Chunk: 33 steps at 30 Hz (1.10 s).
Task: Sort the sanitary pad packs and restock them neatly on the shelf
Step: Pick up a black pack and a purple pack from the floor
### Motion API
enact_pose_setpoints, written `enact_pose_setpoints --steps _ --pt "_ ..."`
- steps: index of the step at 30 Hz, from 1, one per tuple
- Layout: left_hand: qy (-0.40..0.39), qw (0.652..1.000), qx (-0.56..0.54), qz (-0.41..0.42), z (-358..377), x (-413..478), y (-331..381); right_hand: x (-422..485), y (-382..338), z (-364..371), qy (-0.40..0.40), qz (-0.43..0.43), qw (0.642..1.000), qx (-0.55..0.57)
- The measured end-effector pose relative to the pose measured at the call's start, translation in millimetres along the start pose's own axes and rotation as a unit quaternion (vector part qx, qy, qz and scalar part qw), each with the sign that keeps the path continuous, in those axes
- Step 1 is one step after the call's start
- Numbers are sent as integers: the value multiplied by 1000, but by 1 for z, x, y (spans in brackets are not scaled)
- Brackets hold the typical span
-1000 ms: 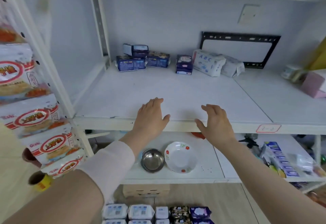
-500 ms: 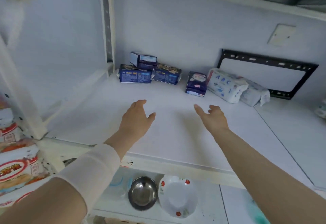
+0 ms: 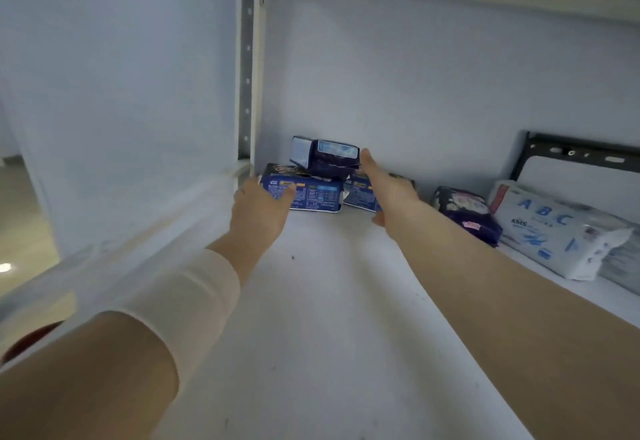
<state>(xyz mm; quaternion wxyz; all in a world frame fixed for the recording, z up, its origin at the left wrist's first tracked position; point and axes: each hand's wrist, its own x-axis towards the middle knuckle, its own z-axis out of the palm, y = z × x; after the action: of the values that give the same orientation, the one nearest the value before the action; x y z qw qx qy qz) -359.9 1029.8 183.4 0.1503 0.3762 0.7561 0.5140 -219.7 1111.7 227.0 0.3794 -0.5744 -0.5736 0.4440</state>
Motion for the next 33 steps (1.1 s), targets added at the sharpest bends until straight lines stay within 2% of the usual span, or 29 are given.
enact_pose_setpoints --steps 5,9,15,19,22,25,29,33 --pt "0 998 -44 -50 0 44 -13 30 -18 31 -51 18 997 53" --pt "5 992 -71 -100 6 68 -30 39 -22 49 -52 47 996 54" --pt "-42 992 -98 -61 11 89 -25 55 -32 68 -75 65 994 43" --pt "-75 991 -87 -70 14 99 -24 66 -34 69 -50 70 995 60" --pt "-85 990 -83 -79 15 101 -21 68 -40 69 -77 79 992 65" --pt "-92 990 -53 -92 18 102 -20 64 -37 66 -73 98 991 46" --pt "-114 981 -116 -101 18 100 -21 55 -26 62 -60 138 987 62" --pt "-126 972 -169 -103 15 92 -18 46 -16 54 -77 155 974 145"
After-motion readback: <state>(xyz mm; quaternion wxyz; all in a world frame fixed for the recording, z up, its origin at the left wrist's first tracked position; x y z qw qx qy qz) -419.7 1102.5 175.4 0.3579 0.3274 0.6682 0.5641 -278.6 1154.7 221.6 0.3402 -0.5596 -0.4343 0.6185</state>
